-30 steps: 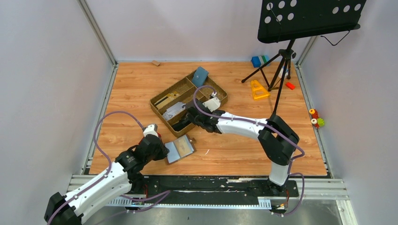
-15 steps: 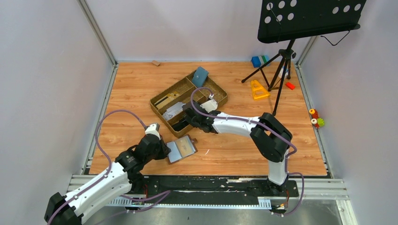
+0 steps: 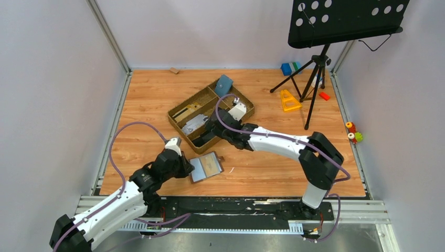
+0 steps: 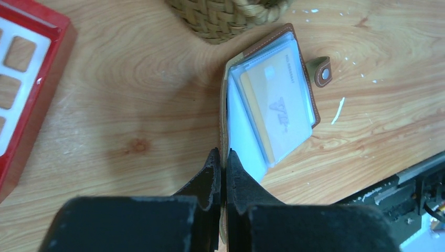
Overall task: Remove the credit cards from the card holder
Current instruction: Place the credit card in the storage box, then remove the credit card from the card holder.
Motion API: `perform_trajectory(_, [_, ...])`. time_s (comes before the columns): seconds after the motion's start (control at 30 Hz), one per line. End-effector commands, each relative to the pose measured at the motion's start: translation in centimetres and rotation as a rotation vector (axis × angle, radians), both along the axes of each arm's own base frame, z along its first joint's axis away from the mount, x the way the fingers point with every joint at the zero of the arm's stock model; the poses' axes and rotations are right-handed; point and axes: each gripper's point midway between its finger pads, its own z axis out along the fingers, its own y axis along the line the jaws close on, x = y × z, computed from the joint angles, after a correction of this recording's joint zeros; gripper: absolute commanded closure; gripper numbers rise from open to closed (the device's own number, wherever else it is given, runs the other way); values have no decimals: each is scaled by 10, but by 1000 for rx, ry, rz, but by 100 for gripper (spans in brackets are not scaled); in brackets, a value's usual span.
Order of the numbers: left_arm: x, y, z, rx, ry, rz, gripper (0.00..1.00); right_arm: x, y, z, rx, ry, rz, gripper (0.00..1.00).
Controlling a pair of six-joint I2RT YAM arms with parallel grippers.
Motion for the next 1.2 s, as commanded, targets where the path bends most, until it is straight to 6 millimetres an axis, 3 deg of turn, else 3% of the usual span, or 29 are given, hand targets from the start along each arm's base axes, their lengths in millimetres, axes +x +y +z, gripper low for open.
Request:
perform_trajectory(0.0, [6,-20,20,-65,-72,-95,100,-23,-15,34,-239,-184,362,20])
perform_trajectory(0.1, [3,-39,32,-140,-93,-179,100,-59,-15,48,-116,-338,598,19])
perform_trajectory(0.2, [1,-55,45,-239,-102,-219,100,-84,-32,48,41,-380,696,4])
perform_trajectory(0.37, [0,-78,74,-376,-75,-248,100,-107,-53,19,60,-255,919,0])
perform_trajectory(0.5, [6,-96,108,-507,-122,-280,100,-122,-65,20,156,-276,1000,0])
perform_trajectory(0.67, [20,-113,145,-540,-160,-318,100,-126,-95,16,208,-298,960,0])
perform_trajectory(0.8, [27,-119,158,-557,-178,-323,100,-123,-112,17,221,-298,931,0])
perform_trajectory(1.17, [26,-132,197,-716,-219,-367,100,-124,-125,43,300,-374,870,1])
